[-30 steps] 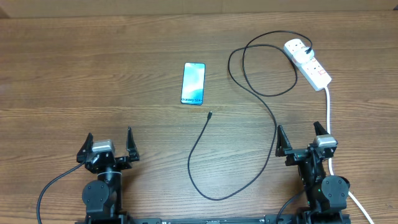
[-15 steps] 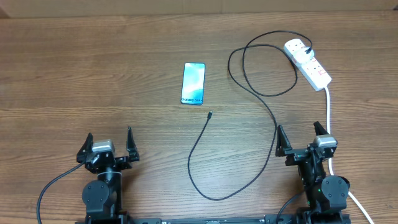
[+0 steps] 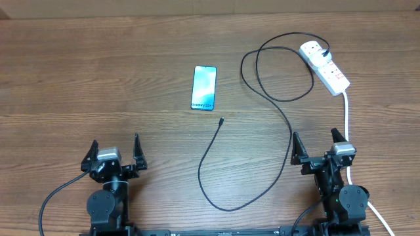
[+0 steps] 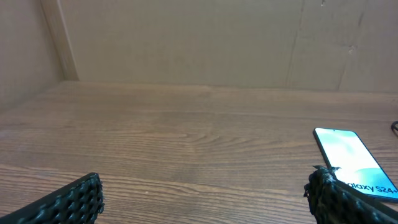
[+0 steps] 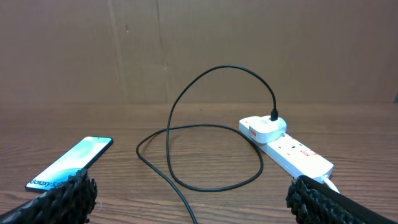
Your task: Plug charger to phone and switch on socket
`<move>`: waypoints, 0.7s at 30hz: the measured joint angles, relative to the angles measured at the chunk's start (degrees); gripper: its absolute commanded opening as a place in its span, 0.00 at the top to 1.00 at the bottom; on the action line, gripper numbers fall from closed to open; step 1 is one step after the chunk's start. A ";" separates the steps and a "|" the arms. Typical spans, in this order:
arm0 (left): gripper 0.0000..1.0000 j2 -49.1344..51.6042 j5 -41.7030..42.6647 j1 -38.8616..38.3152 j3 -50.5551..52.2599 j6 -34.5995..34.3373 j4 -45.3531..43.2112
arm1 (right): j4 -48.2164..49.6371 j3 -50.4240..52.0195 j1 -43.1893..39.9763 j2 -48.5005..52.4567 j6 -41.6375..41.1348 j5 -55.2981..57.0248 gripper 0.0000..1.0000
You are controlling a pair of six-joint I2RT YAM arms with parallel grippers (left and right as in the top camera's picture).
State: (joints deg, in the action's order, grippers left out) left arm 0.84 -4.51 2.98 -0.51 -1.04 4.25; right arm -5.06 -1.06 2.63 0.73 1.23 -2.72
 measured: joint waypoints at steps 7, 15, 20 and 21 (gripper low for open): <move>0.00 0.00 0.00 0.00 0.00 0.00 0.00 | 0.02 0.00 0.00 0.00 -0.02 0.00 0.00; 0.00 0.02 0.92 0.00 0.00 -0.33 0.02 | -0.02 0.00 -0.02 0.00 0.02 0.00 0.00; 0.00 0.00 10.27 0.00 0.02 -6.69 -1.11 | 0.02 0.00 0.00 0.00 -0.04 0.00 0.00; 0.00 0.02 12.59 0.00 0.02 -8.57 -1.57 | 0.00 0.00 0.00 0.00 0.00 0.00 0.00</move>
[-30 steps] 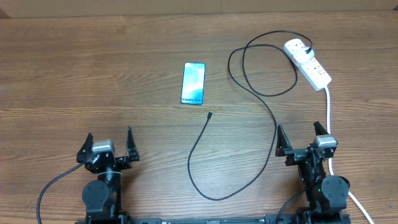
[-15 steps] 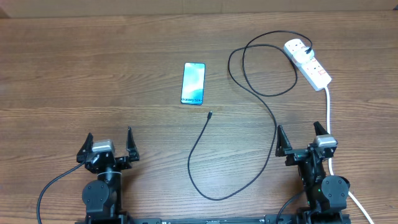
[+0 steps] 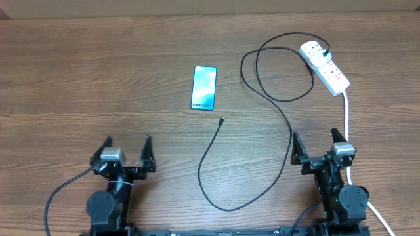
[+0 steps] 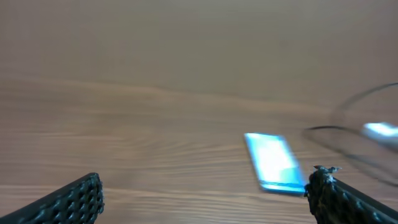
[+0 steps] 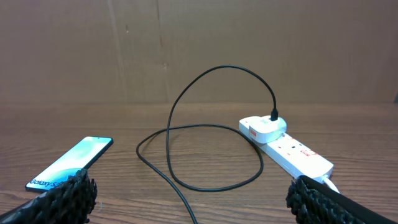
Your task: Plug charger to phone and switch on socket
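A phone [image 3: 204,88] with a lit blue screen lies face up on the wooden table, also in the left wrist view [image 4: 273,162] and the right wrist view [image 5: 69,163]. The black charger cable [image 3: 275,98] loops from a white adapter in the white socket strip [image 3: 325,66]; its free plug end [image 3: 222,120] lies just below the phone. My left gripper [image 3: 128,149] stands open at the front left, turned toward the phone. My right gripper [image 3: 319,145] stands open at the front right, empty. The strip [image 5: 287,149] shows in the right wrist view.
The strip's white lead [image 3: 347,124] runs down the right side past my right arm. A brown wall [image 5: 199,50] stands behind the table's far edge.
My left gripper has swung to the right: the phone sits nearer the middle of the blurred left wrist view, and the cable now shows there. The right arm, phone and cable are unchanged.
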`<move>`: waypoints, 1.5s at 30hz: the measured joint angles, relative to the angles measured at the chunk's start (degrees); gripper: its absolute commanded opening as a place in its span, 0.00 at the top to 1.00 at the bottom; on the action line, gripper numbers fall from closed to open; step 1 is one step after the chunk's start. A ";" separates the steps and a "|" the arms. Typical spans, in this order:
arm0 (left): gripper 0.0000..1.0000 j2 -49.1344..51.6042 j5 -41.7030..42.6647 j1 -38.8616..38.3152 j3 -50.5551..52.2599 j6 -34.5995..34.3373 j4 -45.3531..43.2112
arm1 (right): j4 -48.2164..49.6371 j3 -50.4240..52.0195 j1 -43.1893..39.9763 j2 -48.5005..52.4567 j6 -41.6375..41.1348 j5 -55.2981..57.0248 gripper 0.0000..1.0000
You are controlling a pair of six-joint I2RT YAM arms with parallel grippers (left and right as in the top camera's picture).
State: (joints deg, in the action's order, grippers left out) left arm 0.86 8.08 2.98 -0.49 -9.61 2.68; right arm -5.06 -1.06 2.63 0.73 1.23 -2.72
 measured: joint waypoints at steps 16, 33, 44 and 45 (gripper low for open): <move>0.00 -0.07 11.02 0.00 -0.22 -12.81 -39.10 | 0.04 0.00 0.00 0.00 0.00 0.00 0.00; 0.00 13.94 7.78 0.00 -36.65 -12.46 4.55 | 0.09 0.00 0.00 0.00 0.02 0.00 0.00; 0.00 45.05 28.20 0.00 -63.23 -6.45 25.62 | 0.04 0.00 -0.02 -0.04 0.00 0.00 0.00; 0.00 47.21 29.05 -0.02 -64.63 -6.29 27.10 | 0.07 0.00 0.00 -0.04 -0.02 -0.02 0.00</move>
State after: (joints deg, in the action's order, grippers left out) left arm 48.07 37.12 2.96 -65.12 -15.90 29.78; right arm -4.99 -1.06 2.63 0.69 1.21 -2.74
